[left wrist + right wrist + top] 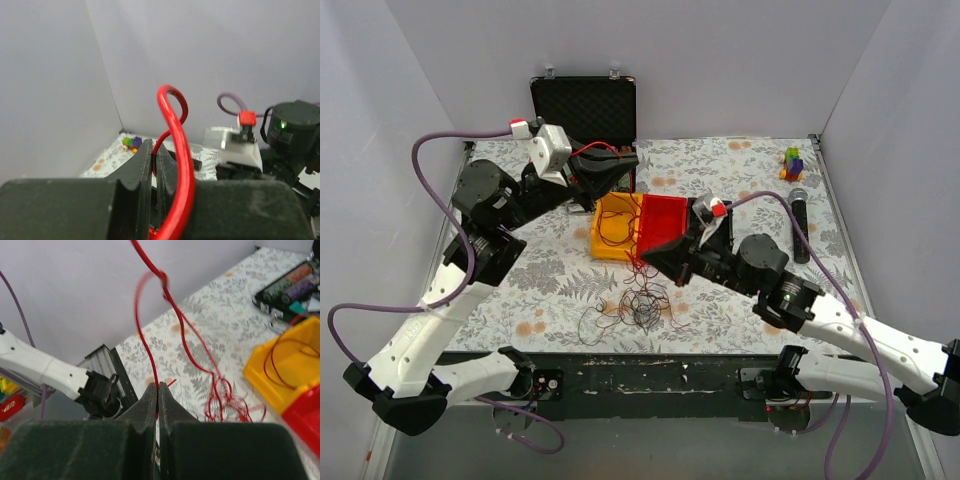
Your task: Untangle the cables
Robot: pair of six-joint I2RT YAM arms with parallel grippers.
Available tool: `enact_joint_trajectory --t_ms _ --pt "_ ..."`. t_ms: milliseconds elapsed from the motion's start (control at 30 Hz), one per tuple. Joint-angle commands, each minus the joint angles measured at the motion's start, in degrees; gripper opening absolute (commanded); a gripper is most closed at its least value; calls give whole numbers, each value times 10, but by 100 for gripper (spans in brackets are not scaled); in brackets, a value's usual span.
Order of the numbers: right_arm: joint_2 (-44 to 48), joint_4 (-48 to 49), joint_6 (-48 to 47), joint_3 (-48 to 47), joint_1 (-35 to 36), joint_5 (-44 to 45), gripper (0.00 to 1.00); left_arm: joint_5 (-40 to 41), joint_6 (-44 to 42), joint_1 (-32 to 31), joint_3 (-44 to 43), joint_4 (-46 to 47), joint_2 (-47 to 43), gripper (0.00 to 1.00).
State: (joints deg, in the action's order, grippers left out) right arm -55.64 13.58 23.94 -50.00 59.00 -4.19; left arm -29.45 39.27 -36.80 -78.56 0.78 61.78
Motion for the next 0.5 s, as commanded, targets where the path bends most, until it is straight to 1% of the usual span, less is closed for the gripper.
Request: enact_joint_trajectory --t_ms 0,133,300,400,467 --pt "87 -89 32 93 2 39 1 -7 -53 3 -71 -4 -5 0" --pt "169 -194 68 169 3 103 1 -6 -106 3 -87 -4 -10 0" --pt "262 -333 158 228 2 202 1 16 -134 2 -118 13 -9 0" --pt "312 -440 244 242 2 276 1 63 -154 4 -107 59 -15 0" --pt "336 -494 291 249 2 297 1 107 -180 3 -102 88 -17 0"
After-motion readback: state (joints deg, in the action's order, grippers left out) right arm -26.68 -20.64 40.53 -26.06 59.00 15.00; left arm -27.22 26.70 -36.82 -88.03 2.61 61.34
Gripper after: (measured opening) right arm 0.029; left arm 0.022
